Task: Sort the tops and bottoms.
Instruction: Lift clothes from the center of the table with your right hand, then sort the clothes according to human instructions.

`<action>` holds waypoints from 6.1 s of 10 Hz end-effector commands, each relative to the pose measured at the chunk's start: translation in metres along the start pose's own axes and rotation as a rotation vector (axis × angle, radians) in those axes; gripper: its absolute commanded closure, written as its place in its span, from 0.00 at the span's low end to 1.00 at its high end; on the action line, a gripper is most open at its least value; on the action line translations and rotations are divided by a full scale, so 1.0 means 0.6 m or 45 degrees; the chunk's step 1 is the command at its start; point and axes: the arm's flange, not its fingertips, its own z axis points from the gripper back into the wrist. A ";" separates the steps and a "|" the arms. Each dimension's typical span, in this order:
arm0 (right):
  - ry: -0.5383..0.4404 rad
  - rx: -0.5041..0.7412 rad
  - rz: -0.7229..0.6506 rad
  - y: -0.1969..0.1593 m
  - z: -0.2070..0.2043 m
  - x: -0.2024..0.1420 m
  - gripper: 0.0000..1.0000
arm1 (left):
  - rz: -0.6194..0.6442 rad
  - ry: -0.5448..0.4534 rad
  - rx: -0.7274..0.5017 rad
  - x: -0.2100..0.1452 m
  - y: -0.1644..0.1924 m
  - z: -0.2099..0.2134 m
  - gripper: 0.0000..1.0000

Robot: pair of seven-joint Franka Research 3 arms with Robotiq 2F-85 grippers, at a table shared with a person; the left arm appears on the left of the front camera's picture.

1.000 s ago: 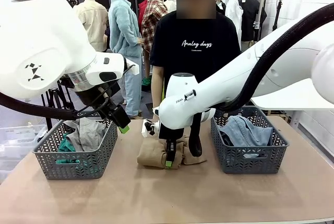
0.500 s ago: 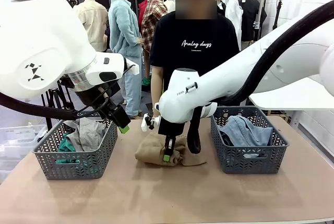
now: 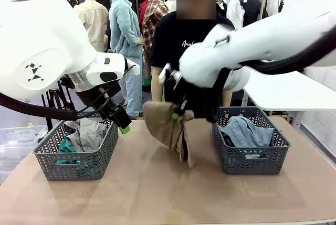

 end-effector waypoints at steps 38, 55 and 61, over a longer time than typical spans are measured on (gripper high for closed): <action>-0.143 -0.337 0.088 0.061 0.188 0.012 1.00 | -0.006 0.008 0.008 -0.002 0.002 0.002 0.00; -0.143 -0.337 0.088 0.061 0.188 0.012 1.00 | -0.146 0.047 0.049 -0.143 0.099 0.156 0.00; -0.143 -0.337 0.088 0.061 0.188 0.012 1.00 | -0.145 0.030 0.218 -0.228 0.116 0.258 0.00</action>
